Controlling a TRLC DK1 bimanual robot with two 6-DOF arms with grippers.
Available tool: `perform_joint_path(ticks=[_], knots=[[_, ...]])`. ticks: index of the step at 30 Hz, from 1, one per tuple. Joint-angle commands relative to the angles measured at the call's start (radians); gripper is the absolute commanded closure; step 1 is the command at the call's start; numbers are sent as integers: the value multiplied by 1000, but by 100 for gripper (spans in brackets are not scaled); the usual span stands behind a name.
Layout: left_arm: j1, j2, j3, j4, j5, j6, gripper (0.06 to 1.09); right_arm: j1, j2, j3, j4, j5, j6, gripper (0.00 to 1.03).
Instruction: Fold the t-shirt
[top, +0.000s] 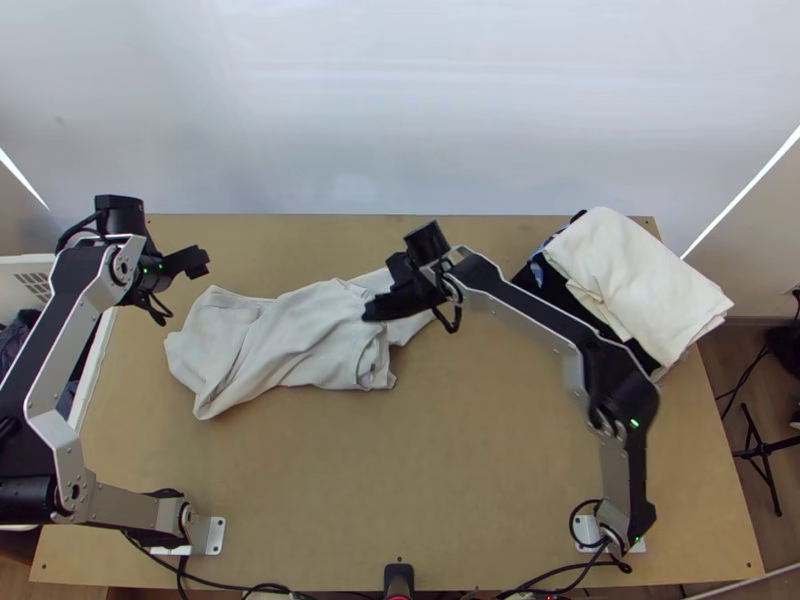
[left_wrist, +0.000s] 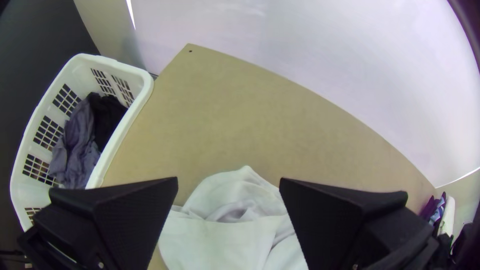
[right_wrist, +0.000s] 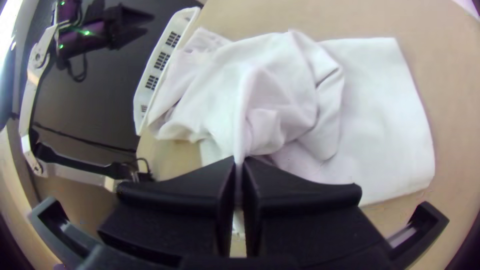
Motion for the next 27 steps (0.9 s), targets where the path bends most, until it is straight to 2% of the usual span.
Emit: perform_joint_path(ticks=[1, 6, 10, 12, 13, 14, 15, 16, 17, 27], knots=[[-1, 20, 8, 7, 0, 1, 10, 45, -155, -151, -163, -167, -14, 100], [-2, 48, 31, 13, 1, 0, 10, 85, -214, -335, -209, -168, -59, 100], [-2, 74, 62, 13, 1, -2, 10, 148, -144, -397, -258, -165, -76, 100], [-5, 86, 79, 13, 1, -2, 10, 171, -97, -389, -318, -164, -129, 99], [-8, 92, 86, 13, 1, -2, 10, 177, -83, -380, -347, -161, -157, 88], [-8, 98, 92, 13, 1, -2, 10, 183, -80, -375, -364, -141, -174, 68], [-10, 105, 99, 13, 1, -2, 10, 186, -85, -370, -366, -113, -183, 39], [-10, 109, 103, 13, 1, -2, 10, 188, -98, -364, -369, -83, -192, 15], [-10, 112, 108, 13, 1, -2, 10, 186, -120, -357, -370, -50, -209, 9], [-10, 143, 148, 13, 1, 1, 10, 134, -258, -309, -176, 72, -177, 10]])
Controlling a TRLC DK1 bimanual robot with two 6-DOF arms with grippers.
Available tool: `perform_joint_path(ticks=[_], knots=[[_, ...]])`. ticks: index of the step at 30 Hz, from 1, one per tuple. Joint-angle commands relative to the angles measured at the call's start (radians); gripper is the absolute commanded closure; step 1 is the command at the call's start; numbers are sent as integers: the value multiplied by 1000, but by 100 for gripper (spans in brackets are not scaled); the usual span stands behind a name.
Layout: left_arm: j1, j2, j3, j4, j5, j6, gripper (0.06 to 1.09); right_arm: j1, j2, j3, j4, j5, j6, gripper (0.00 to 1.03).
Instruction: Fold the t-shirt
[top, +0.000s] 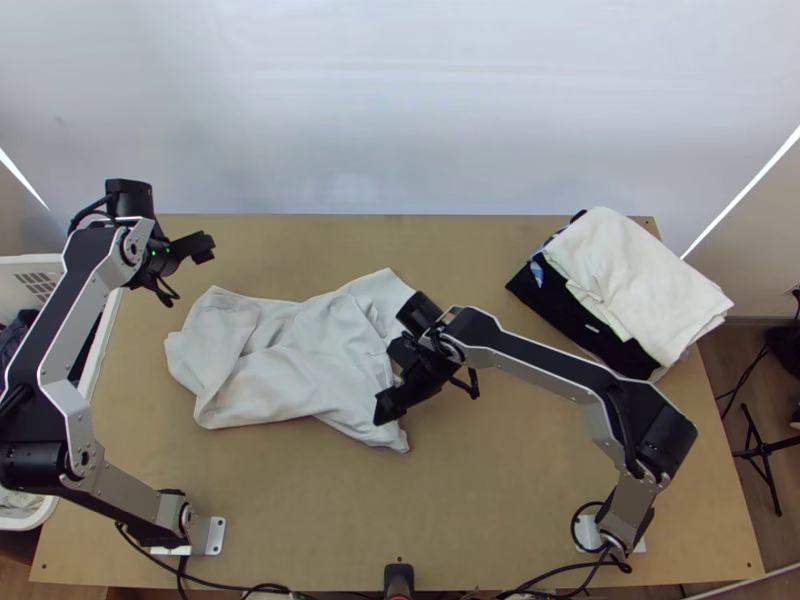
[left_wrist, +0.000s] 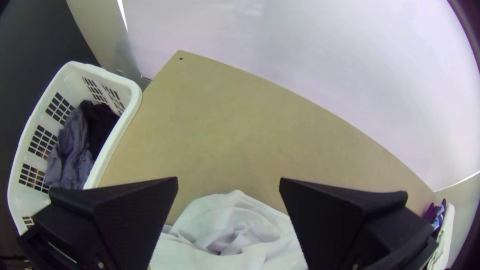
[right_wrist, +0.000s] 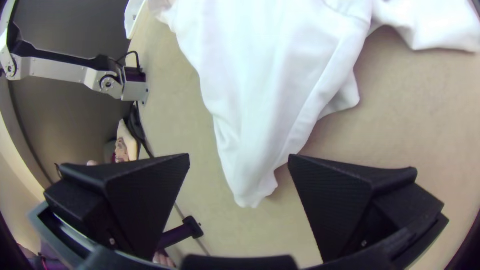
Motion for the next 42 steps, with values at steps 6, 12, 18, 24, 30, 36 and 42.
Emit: perform_joint_path(ticks=[6, 12, 18, 24, 30, 36, 42], knots=[[-3, 35, 75, -6, 0, 0, 10, -59, -53, 8, 200, 104, 14, 37], [2, 37, 96, -10, -2, 1, 10, -64, -42, 2, 306, 211, 3, 42], [11, 37, 104, -18, -10, 3, 10, -62, 21, 11, 368, 242, -9, 42], [16, 39, 109, -20, -28, 8, 10, -62, 91, 22, 390, 271, -15, 45], [20, 39, 110, -18, -28, 6, 10, -58, 105, 13, 427, 286, -20, 51], [25, 37, 112, -20, -30, 8, 10, -51, 111, 19, 431, 289, -20, 50], [31, 37, 119, -23, -28, 11, 10, -39, 125, 30, 431, 291, -12, 42]])
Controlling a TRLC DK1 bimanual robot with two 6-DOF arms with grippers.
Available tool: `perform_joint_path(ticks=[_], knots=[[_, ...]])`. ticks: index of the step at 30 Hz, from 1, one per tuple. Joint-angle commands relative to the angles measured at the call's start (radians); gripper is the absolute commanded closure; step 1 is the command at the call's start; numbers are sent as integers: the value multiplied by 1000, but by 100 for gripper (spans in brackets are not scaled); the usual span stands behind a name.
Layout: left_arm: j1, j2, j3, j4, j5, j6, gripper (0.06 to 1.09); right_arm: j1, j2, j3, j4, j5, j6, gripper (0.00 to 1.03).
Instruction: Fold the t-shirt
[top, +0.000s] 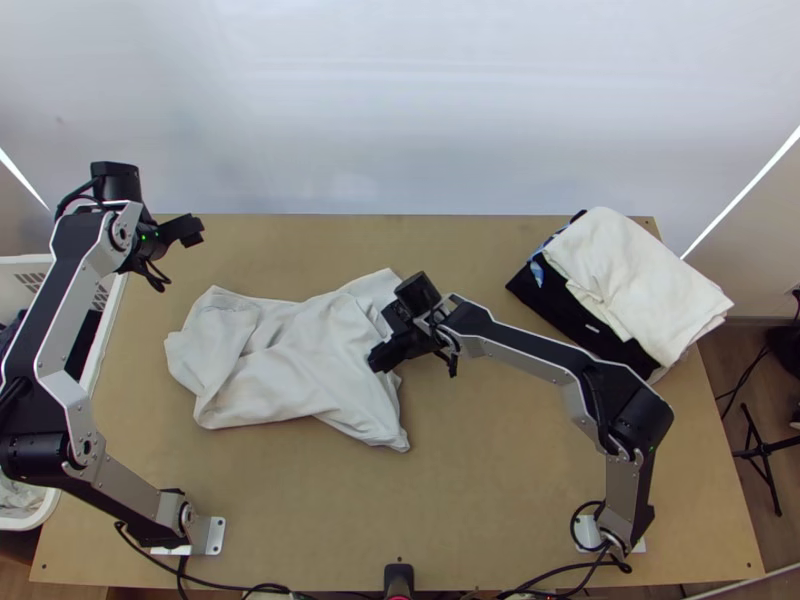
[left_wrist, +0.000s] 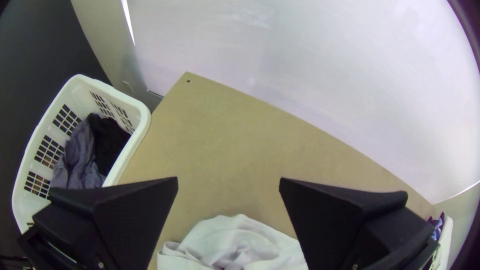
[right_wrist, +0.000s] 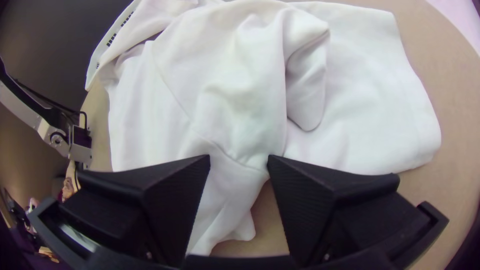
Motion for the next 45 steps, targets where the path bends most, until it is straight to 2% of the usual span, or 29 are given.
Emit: perform_joint_path(ticks=[1, 6, 10, 11, 13, 14, 20, 23, 27, 32, 38, 42, 45], knots=[[8, -1, 7, -3, -1, 2, 10, 15, 15, 8, 3, 6, 7, 42], [15, -1, 11, -5, 1, 4, 10, 22, 23, 4, 1, 17, 11, 44], [18, -1, 13, -5, 1, 5, 10, 22, 26, -1, 3, 35, 5, 65], [18, -2, 13, -6, 1, 5, 10, 22, 26, -4, 9, 40, 2, 73], [22, -2, 17, -8, 1, 7, 10, 22, 10, -24, 52, 49, -5, 94], [25, -2, 22, -9, 1, 7, 10, 21, -5, -38, 77, 53, -4, 100], [38, 10, 34, -45, 1, 41, 10, 1, -131, -55, 83, 53, 28, 100], [45, 27, 31, -137, -2, 127, 10, -37, -209, -64, 83, 46, 85, 100], [2, -5, -13, -270, 6, 281, 10, -108, -304, -84, 55, -60, 156, 100], [-5, -22, -39, -253, 27, 383, 10, -229, -399, -82, -97, -200, 185, 100], [-7, -12, -38, -201, 79, 403, 10, -367, -481, -133, -301, -293, 185, 100], [-33, 18, -50, -166, 81, 427, 10, -393, -494, -182, -342, -315, 185, 100], [-84, 11, -116, -92, 78, 515, 10, -389, -497, -199, -341, -315, 188, 100]])
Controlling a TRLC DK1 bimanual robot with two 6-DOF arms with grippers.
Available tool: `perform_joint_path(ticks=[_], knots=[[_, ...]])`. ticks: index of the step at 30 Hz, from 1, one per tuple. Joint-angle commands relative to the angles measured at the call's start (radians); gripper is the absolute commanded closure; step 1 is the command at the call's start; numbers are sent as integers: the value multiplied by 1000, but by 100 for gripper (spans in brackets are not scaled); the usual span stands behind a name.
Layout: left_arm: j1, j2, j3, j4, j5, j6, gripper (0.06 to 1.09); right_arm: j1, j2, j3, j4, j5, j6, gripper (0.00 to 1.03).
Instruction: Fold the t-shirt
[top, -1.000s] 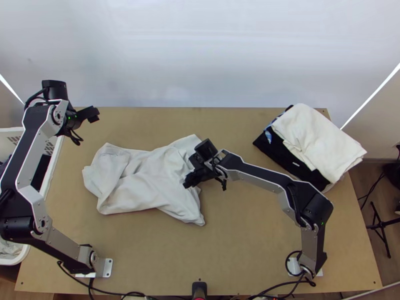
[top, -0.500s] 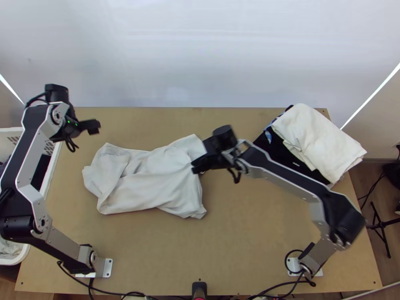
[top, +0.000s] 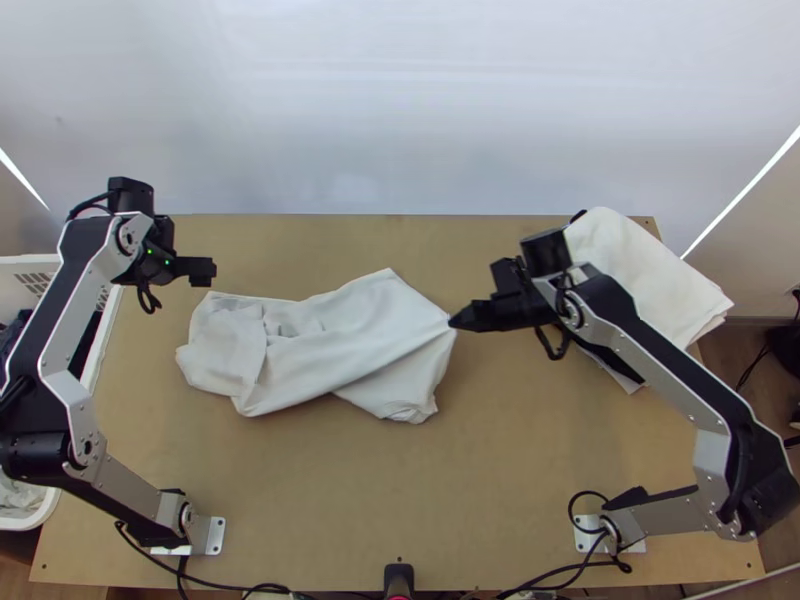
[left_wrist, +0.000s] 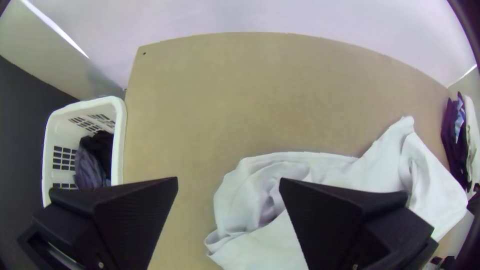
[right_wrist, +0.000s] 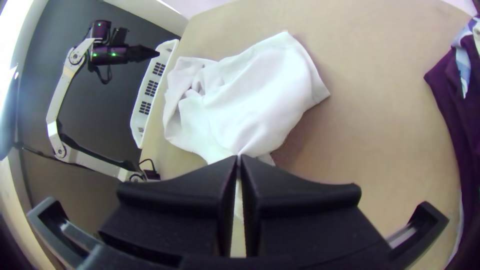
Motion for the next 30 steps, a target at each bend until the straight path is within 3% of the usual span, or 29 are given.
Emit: perform_joint_path(ticks=[1, 6, 16, 30], knots=[[-85, 11, -77, 87, 13, 127, 10, -45, -35, -50, -64, -37, 10, 100], [-180, 31, -106, 1, 15, 214, 10, -33, -17, -40, -52, -37, 21, 100], [-189, 55, -129, -196, 90, 171, 11, -27, -1, -17, -46, -37, 21, 100], [-100, 78, -90, -71, 79, 180, 11, -29, -10, -25, -44, -36, 13, 100]])
